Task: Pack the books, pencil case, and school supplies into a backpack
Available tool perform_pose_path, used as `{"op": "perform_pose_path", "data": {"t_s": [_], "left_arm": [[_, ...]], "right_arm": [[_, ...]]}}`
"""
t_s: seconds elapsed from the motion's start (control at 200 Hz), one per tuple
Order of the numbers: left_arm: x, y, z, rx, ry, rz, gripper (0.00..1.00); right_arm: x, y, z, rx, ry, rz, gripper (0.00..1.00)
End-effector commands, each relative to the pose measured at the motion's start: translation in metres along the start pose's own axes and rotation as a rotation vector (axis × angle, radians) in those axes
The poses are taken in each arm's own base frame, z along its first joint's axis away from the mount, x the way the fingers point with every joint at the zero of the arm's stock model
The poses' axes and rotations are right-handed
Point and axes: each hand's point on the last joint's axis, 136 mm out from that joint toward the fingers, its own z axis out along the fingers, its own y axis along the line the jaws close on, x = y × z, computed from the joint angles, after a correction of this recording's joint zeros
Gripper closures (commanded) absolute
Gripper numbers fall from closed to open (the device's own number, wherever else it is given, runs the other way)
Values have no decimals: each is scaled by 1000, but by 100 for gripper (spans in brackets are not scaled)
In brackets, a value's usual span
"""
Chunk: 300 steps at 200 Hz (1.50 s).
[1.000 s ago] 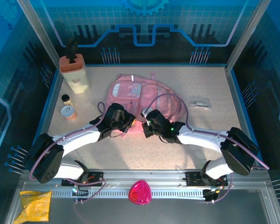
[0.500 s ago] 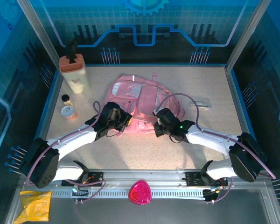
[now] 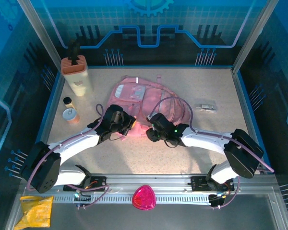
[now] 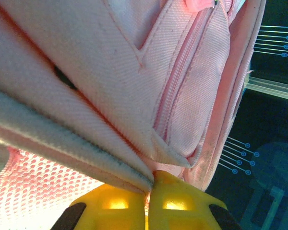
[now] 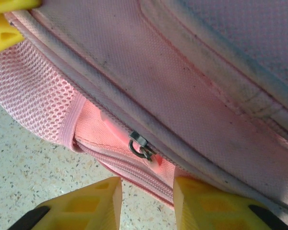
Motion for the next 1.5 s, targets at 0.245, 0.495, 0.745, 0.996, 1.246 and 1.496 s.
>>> {"op": "perform_pose_path", "data": {"t_s": [0.245,0.495,0.745,0.996,1.246,1.496], "left_arm": [[9,-25,-3,66,39,51,100],[10,-23,0,61,43,53,100],[9,-20,1,47,36,65,100],[-4,-12,-4,30,2,68,100],[-17,-10,-12,23,-19,70,100],[-17,-12,-10,25,-8,74,100]], "right_arm": [[-64,12,2,3,-190,-2,67],[-79,24,5,-46,-248,-11,71],[-73,13,7,-31,-226,-39,93],[-44,-28,-13,158,-148,15,100],[25,-97,-23,295,8,194,100],[3,-88,-17,192,-12,119,100]]}}
